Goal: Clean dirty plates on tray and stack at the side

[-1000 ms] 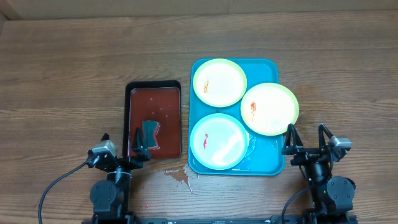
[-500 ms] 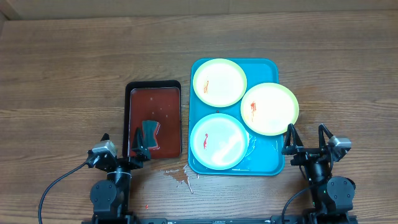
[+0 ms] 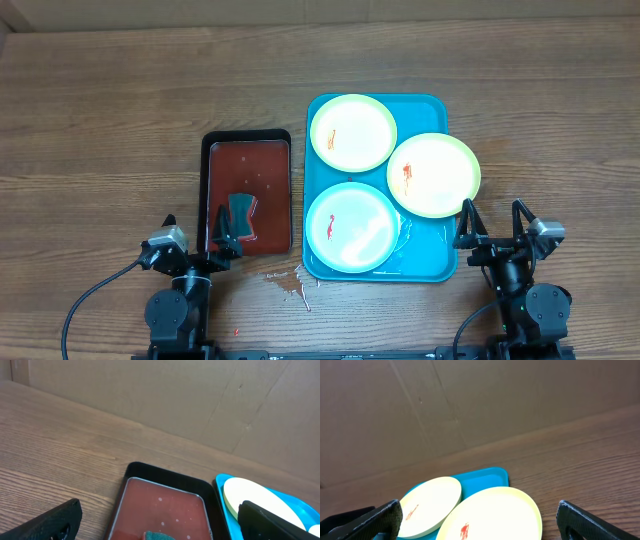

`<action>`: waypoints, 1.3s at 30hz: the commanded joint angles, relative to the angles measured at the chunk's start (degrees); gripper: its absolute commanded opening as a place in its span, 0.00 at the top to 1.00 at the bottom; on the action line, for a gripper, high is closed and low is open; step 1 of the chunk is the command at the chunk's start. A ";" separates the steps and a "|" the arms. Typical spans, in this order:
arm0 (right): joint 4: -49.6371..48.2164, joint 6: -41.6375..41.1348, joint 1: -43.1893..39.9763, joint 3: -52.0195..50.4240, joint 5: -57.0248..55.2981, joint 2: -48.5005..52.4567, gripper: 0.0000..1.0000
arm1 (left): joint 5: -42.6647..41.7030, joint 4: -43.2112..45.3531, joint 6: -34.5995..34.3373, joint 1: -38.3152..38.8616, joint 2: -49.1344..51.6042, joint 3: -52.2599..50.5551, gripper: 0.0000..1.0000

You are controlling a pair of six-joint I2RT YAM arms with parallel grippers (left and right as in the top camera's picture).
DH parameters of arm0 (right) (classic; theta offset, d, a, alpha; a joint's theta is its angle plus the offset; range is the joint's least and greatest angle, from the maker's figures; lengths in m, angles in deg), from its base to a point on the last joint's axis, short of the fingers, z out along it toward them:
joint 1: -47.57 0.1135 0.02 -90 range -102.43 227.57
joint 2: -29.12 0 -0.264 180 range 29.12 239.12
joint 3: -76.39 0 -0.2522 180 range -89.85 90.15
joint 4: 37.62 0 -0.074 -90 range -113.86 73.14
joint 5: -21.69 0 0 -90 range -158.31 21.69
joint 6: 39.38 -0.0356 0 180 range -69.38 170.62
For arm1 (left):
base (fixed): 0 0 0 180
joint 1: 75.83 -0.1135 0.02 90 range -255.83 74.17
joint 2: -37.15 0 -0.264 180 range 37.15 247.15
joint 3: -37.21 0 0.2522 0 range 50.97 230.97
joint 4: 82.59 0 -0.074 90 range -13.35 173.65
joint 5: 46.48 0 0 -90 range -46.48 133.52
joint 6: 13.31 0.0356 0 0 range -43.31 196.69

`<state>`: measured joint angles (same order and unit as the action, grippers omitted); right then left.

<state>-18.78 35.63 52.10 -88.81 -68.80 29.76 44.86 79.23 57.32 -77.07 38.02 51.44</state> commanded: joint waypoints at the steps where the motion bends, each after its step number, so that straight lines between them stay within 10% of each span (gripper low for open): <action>1: -0.39 -0.15 -0.07 -0.57 -0.74 -0.26 0.00 | 0.55 0.15 -0.57 -0.13 -0.59 -0.20 0.00; 39: 0.48 2.08 -0.04 6.97 8.33 0.33 0.00 | -8.57 10.58 2.82 -0.24 -0.09 3.72 0.00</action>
<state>-18.58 36.07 52.10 -86.16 -62.02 29.78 39.31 90.61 57.17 -77.07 38.02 51.90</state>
